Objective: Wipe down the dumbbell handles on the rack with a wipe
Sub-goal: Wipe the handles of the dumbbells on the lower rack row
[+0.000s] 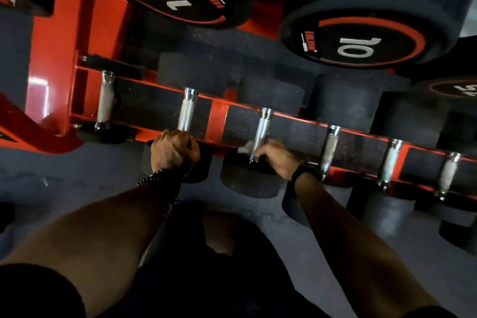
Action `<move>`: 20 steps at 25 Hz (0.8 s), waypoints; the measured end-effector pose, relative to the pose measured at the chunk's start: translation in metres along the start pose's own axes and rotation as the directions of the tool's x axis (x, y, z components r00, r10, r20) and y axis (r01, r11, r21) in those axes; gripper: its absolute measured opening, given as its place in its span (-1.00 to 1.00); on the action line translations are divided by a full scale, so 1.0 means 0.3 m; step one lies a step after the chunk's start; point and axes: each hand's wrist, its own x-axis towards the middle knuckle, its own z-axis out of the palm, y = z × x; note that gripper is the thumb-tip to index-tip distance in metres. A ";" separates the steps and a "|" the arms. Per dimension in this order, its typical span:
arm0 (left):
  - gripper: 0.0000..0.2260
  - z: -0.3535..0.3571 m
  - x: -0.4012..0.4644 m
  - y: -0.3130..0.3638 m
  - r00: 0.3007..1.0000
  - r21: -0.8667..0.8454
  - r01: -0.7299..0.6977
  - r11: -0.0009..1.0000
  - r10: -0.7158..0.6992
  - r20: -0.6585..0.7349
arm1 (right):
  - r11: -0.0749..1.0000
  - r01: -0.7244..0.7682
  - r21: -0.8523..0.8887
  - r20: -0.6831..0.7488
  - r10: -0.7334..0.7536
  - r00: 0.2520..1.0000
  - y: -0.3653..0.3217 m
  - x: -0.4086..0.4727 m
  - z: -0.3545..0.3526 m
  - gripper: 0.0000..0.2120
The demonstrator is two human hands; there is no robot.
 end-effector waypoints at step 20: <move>-0.83 0.012 0.019 -0.020 0.998 0.018 0.005 1.000 -0.006 0.064 | 0.993 -0.017 0.121 -0.221 0.043 0.974 -0.037 0.121 0.063 -0.91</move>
